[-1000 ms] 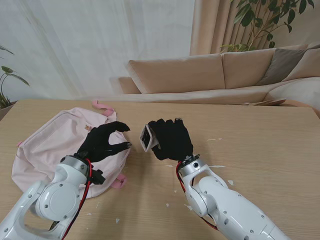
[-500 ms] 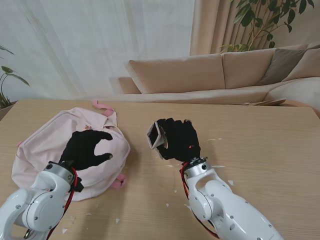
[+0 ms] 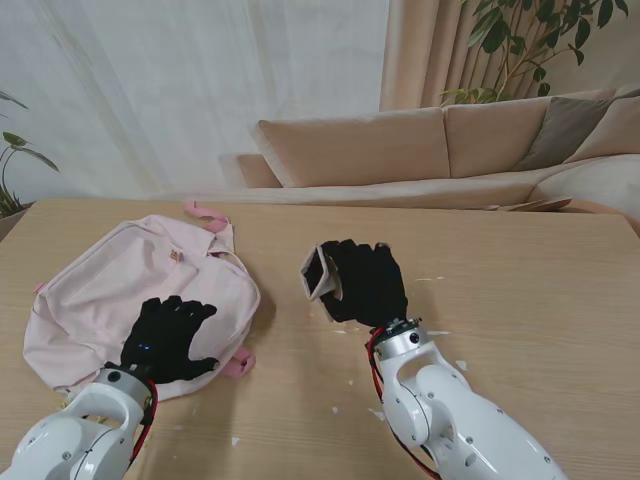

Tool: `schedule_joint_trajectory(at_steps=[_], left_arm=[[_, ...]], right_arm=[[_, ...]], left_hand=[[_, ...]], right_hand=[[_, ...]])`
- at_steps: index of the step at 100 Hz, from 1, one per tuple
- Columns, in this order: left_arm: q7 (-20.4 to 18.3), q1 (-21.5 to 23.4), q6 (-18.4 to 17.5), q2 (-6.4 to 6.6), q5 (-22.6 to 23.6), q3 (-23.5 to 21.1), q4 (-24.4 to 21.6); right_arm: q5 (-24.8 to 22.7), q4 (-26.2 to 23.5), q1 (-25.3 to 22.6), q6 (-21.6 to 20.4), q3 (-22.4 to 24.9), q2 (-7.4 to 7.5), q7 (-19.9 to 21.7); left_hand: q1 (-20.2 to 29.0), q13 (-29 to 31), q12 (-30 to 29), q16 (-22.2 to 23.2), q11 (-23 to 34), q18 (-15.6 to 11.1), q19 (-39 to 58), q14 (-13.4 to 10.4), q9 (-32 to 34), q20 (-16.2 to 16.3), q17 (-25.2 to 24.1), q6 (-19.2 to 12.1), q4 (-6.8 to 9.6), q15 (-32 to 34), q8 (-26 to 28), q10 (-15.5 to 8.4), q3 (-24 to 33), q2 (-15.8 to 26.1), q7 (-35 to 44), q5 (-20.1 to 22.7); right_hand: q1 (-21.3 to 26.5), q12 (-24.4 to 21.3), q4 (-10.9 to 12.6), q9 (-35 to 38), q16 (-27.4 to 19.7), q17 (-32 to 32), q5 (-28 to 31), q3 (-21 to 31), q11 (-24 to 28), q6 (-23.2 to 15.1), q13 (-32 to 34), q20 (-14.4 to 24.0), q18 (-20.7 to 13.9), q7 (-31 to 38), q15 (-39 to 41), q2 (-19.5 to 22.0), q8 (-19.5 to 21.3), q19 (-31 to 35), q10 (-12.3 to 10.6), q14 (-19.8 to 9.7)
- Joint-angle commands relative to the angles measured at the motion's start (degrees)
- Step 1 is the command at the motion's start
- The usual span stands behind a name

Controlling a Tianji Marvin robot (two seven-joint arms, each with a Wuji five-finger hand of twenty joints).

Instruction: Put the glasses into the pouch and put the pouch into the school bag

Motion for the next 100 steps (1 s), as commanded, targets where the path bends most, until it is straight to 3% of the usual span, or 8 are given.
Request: schedule_joint_trajectory(at_steps=[1, 29, 40, 47, 50, 57, 80, 100], left_arm=[[-1.4, 0.3, 0.9, -0.19, 1.6, 1.0, 1.0], [0.9, -2.6, 6.9, -0.09, 5.4, 4.8, 5.4], [4.1, -3.7, 8.3, -0.34, 3.4, 5.9, 7.2], [5.3, -4.0, 8.6, -0.61, 0.5, 6.0, 7.6], [5.9, -4.1, 8.6, -0.73, -0.7, 6.0, 7.7], [8.0, -4.3, 8.3, -1.13, -3.8, 5.8, 8.1], [13.0, -3.7, 5.1, -2.66, -13.5, 2.6, 6.7], [12.6, -4.2, 2.7, -3.70, -22.3, -0.6, 4.2]], right_arm=[[-0.1, -0.4, -0.5, 0.2, 0.0, -0.06, 0.7], [-0.3, -0.5, -0.9, 0.1, 0.2, 0.00, 0.4], [-0.3, -0.5, -1.1, 0.2, 0.3, 0.00, 0.5], [-0.2, -0.4, -1.1, 0.1, 0.4, 0.00, 0.4], [-0.2, -0.4, -1.1, 0.0, 0.4, 0.01, 0.5], [-0.1, -0.3, -1.0, -0.1, 0.4, 0.01, 0.6], [-0.5, 0.6, 0.4, -0.6, -1.0, 0.15, 1.2], [-0.7, 2.3, 3.7, -1.0, -4.1, 0.09, 1.6]], left_hand=[[-0.9, -1.5, -0.7, -1.2, -0.8, -0.9, -1.1, -0.8, -1.8, -0.3, -0.6, 1.3, -1.05, -1.1, -0.7, -0.9, 1.1, -0.8, -1.4, -2.5], [14.6, 0.9, -0.4, 0.5, 1.2, -1.1, 0.4, -1.0, -0.1, 1.6, 1.6, 0.7, 2.04, 1.4, -0.7, -1.1, 2.2, 4.9, 0.6, -1.1], [23.3, 4.6, 0.1, 1.7, 2.9, -0.6, 5.3, 0.1, 5.2, 1.8, 3.0, -1.1, 2.35, 5.4, 0.0, -0.6, -4.1, 11.6, 4.2, 3.9], [29.3, 7.7, 0.0, 2.1, 3.5, 0.2, 9.8, 1.4, 10.1, 0.8, 4.1, -1.4, 2.41, 8.8, 0.5, 1.3, -11.9, 16.7, 5.1, 9.8], [34.5, 8.9, 0.0, 2.1, 3.8, 0.5, 11.9, 1.8, 11.5, -0.1, 4.6, -1.5, 1.75, 10.2, 0.5, 1.7, -19.1, 18.7, 5.0, 11.2], [46.5, 12.1, 0.0, 2.2, 4.7, 1.5, 16.1, 3.3, 16.7, -1.4, 6.0, -1.1, 3.33, 13.4, 0.6, 3.1, -37.4, 22.3, 6.2, 16.9], [47.3, 15.5, 0.5, 2.3, 6.0, 2.9, 21.0, 5.4, 23.7, -1.2, 7.7, -1.7, 3.31, 16.8, 1.7, 4.5, -36.4, 21.3, 12.0, 25.5], [47.3, 17.5, 1.1, 2.5, 6.5, 4.2, 24.3, 6.9, 26.3, -1.4, 8.8, -0.7, 3.38, 19.1, 0.9, 6.0, -35.7, 20.6, 15.7, 26.7]], right_hand=[[1.6, -0.1, 1.5, 0.1, -0.2, -0.3, 1.5, 2.4, -0.2, -1.7, -0.2, 1.0, 0.3, 0.4, -0.5, 1.8, 0.3, 0.2, 0.0, 0.9], [1.6, -0.1, 1.5, 0.3, -0.2, -0.2, 1.5, 2.4, -0.2, -1.7, -0.2, 1.0, 0.3, 0.4, -0.6, 1.8, 0.3, 0.2, -0.1, 0.8], [1.6, 0.0, 1.5, 0.2, -0.2, -0.2, 1.5, 2.4, -0.2, -1.7, -0.2, 1.0, 0.3, 0.4, -0.5, 1.9, 0.3, 0.2, -0.1, 0.9], [1.6, 0.0, 1.5, 0.3, -0.2, -0.2, 1.6, 2.4, -0.2, -1.8, -0.2, 1.0, 0.3, 0.4, -0.5, 1.9, 0.4, 0.2, 0.0, 0.8], [1.6, 0.0, 1.5, 0.2, -0.2, -0.2, 1.5, 2.4, -0.2, -1.8, -0.2, 1.0, 0.3, 0.4, -0.5, 1.9, 0.4, 0.2, -0.1, 0.8], [1.7, -0.1, 1.5, 0.2, -0.2, -0.3, 1.5, 2.5, -0.2, -1.7, -0.2, 1.0, 0.3, 0.4, -0.6, 2.0, 0.4, 0.2, 0.0, 0.8], [1.8, 0.0, 1.5, 0.4, -0.2, -0.2, 1.7, 2.5, -0.2, -1.8, -0.1, 1.0, 0.3, 0.4, -0.6, 1.9, 0.4, 0.2, -0.1, 0.8], [1.9, 0.0, 1.6, 0.4, -0.2, -0.2, 1.6, 2.6, -0.2, -1.9, -0.1, 1.0, 0.3, 0.5, -0.6, 1.9, 0.4, 0.2, -0.3, 0.7]])
